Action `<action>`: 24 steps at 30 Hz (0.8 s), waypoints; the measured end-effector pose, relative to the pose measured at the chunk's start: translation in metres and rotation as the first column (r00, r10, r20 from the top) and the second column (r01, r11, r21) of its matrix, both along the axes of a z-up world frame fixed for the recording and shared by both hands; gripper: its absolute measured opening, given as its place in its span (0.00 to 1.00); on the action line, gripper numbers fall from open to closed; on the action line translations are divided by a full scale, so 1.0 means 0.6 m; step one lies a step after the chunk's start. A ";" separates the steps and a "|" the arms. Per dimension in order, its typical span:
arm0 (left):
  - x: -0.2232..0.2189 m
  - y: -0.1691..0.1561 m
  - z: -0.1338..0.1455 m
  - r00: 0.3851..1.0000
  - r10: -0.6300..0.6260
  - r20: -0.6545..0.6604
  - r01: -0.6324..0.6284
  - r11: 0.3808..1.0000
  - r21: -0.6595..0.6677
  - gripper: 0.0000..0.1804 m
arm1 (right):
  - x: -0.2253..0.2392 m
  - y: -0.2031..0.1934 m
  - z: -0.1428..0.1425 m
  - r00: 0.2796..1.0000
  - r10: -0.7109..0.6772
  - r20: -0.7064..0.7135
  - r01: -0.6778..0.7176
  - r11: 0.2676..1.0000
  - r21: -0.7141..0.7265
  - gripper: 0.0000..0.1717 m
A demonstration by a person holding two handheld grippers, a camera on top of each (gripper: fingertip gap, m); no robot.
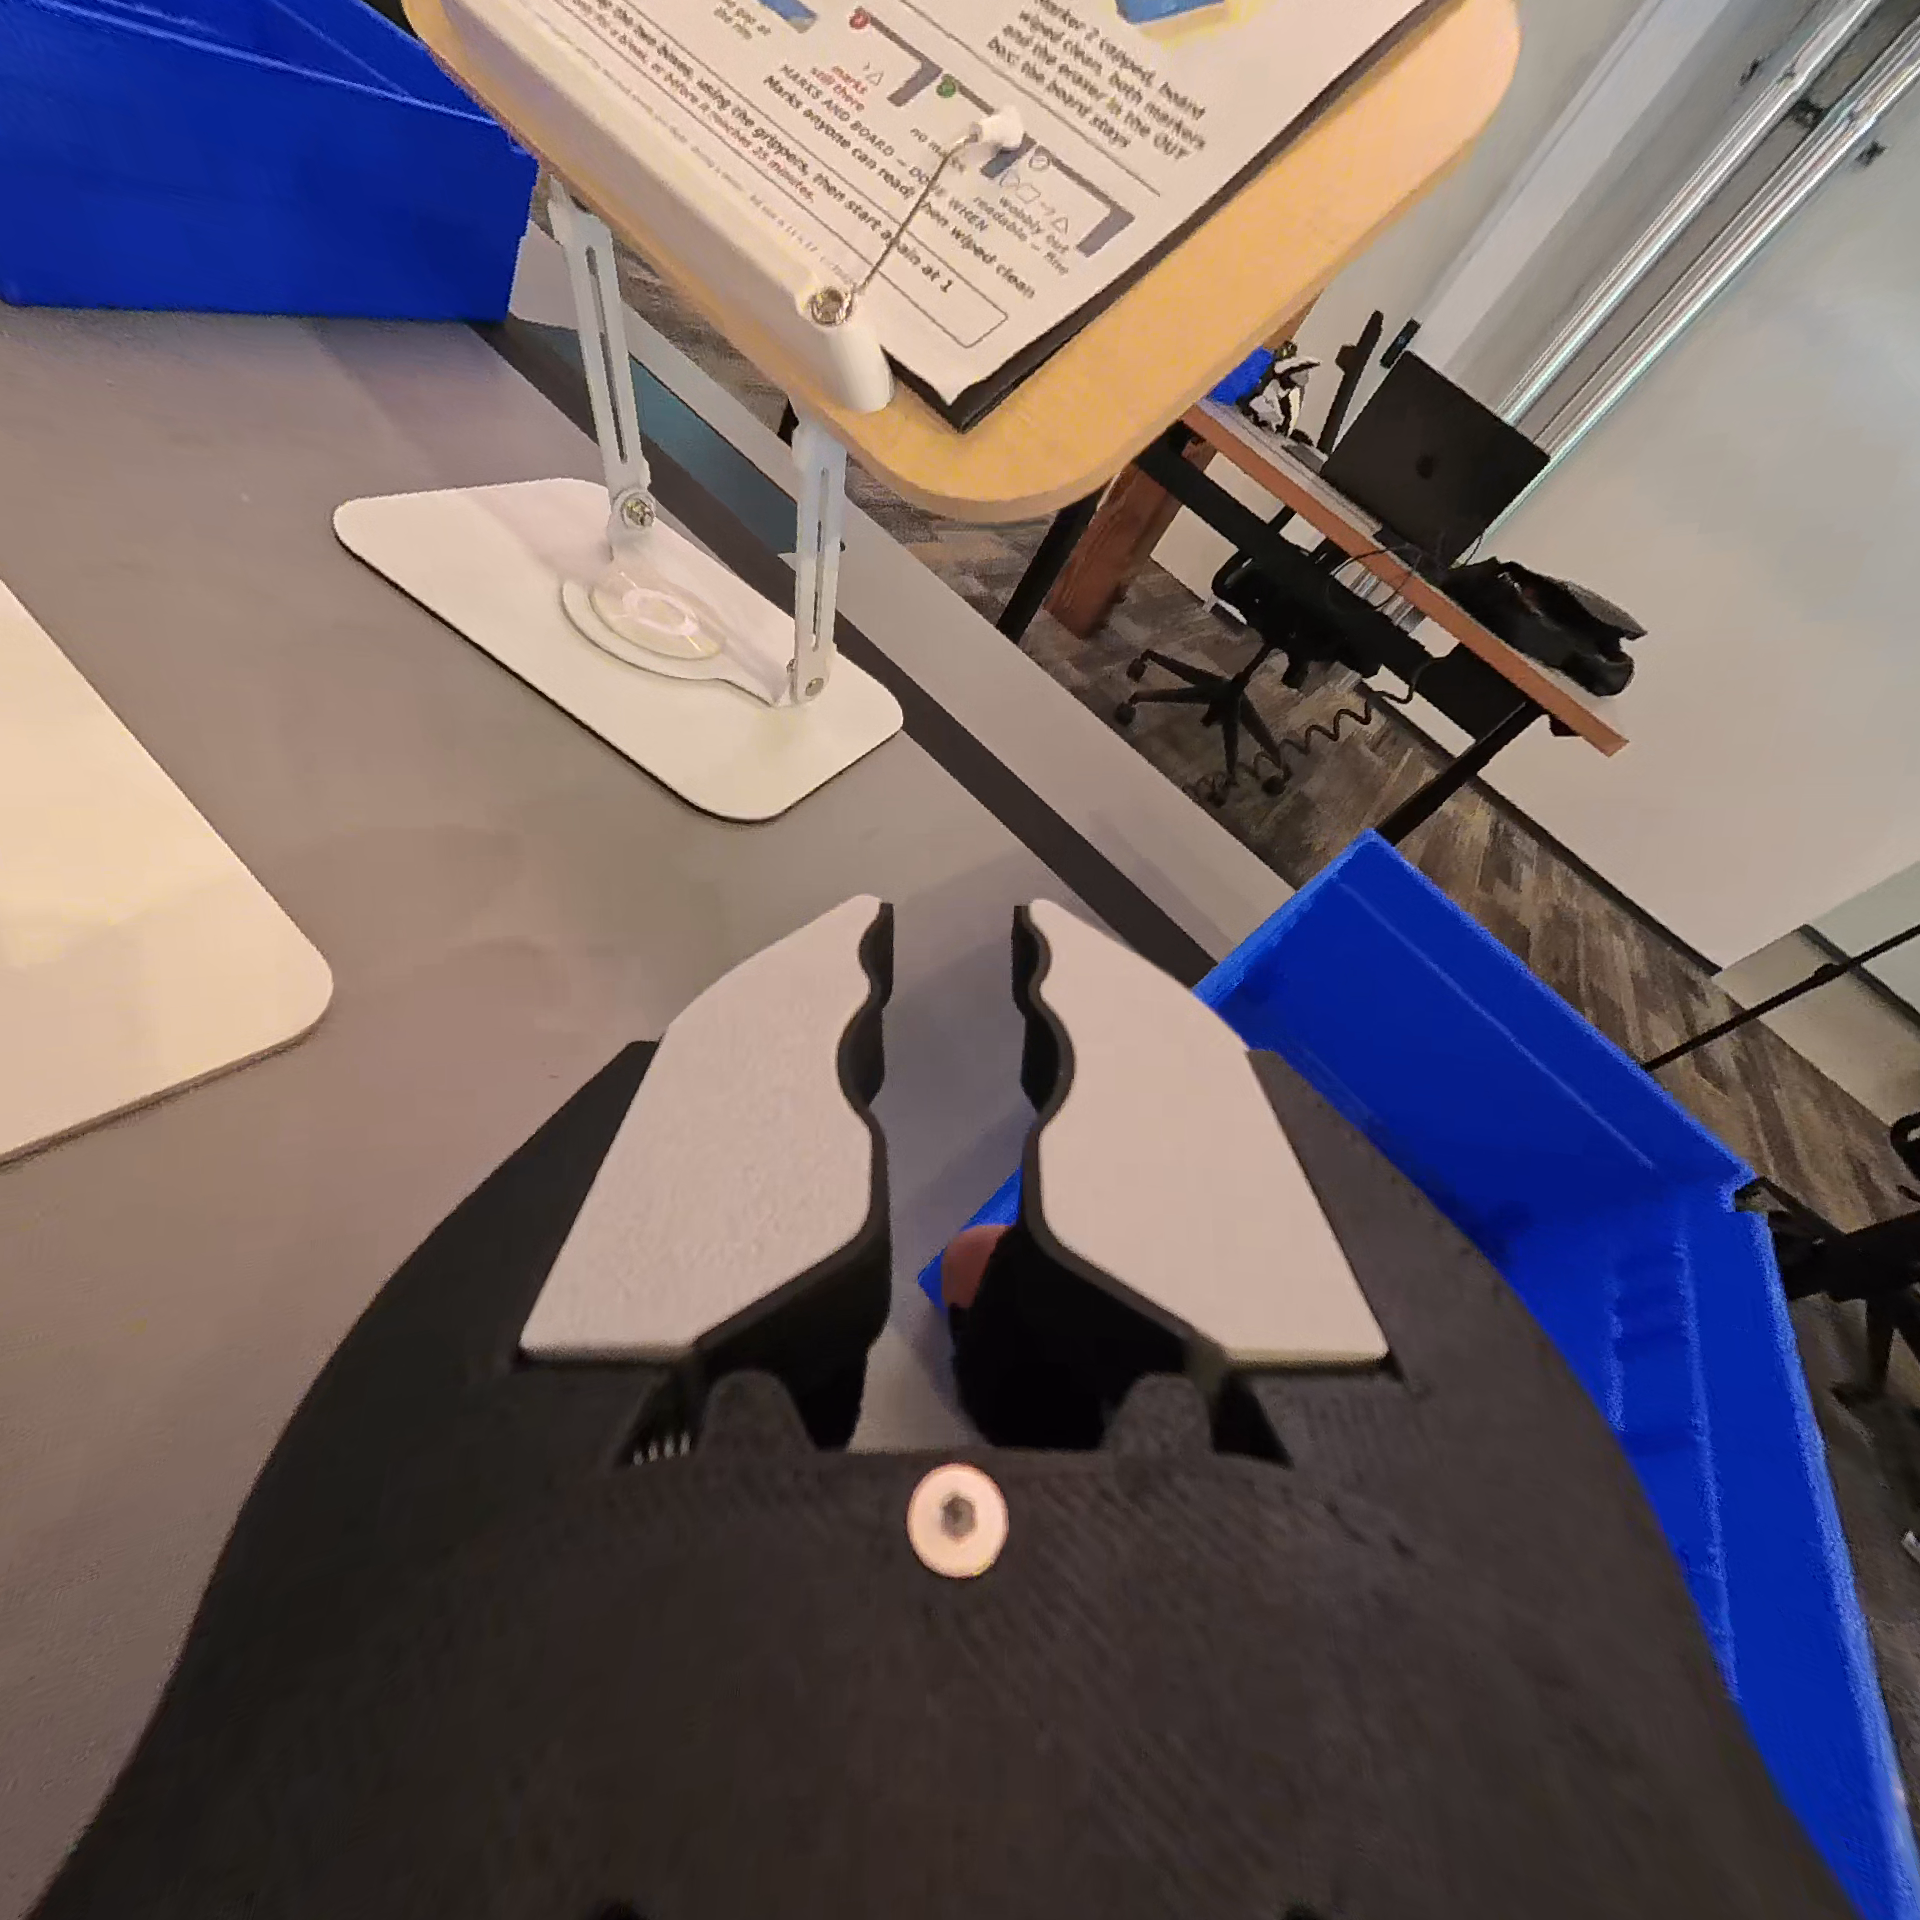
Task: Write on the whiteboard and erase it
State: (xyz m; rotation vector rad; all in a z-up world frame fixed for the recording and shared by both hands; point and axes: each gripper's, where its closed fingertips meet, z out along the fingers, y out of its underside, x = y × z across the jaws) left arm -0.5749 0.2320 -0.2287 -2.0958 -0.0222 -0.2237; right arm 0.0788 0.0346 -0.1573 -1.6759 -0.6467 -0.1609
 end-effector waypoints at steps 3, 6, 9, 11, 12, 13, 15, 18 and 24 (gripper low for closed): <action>0.017 0.021 -0.011 0.997 -0.072 0.030 0.072 0.997 -0.012 0.06 | 0.004 0.004 -0.013 1.000 -0.005 -0.021 0.005 1.000 -0.006 0.13; 0.017 0.047 -0.015 0.996 -0.086 -0.016 0.085 0.996 -0.025 0.03 | 0.006 0.008 -0.025 1.000 -0.002 -0.018 0.002 1.000 -0.013 0.13; 0.015 0.080 -0.015 0.993 -0.115 0.019 0.116 0.993 -0.022 0.03 | 0.007 0.009 -0.038 1.000 0.003 -0.010 -0.003 0.999 -0.034 0.13; 0.009 0.097 -0.012 0.992 -0.121 0.038 0.121 0.992 -0.020 0.09 | 0.006 0.009 -0.047 1.000 0.011 0.003 -0.011 0.999 -0.048 0.13; 0.002 0.102 -0.004 0.993 -0.109 0.037 0.110 0.994 -0.012 0.19 | 0.005 0.008 -0.050 1.000 0.014 0.006 -0.014 0.999 -0.051 0.13; -0.006 0.103 0.011 0.995 -0.097 -0.002 0.097 0.995 0.014 0.25 | 0.002 0.007 -0.052 1.000 0.023 0.007 -0.023 0.998 -0.050 0.13; -0.005 0.093 0.061 0.990 -0.102 -0.102 0.113 0.988 0.107 0.29 | 0.001 0.004 -0.054 1.000 0.027 0.006 -0.026 0.998 -0.051 0.13; 0.057 0.068 0.124 0.940 -0.226 -0.256 0.273 0.948 0.165 0.29 | 0.002 0.005 -0.063 1.000 0.029 0.012 -0.028 0.997 -0.067 0.13; 0.182 0.074 0.055 0.775 -0.557 -0.299 0.511 0.830 -0.222 0.40 | -0.008 0.004 -0.077 0.998 0.064 0.021 -0.062 0.994 -0.093 0.13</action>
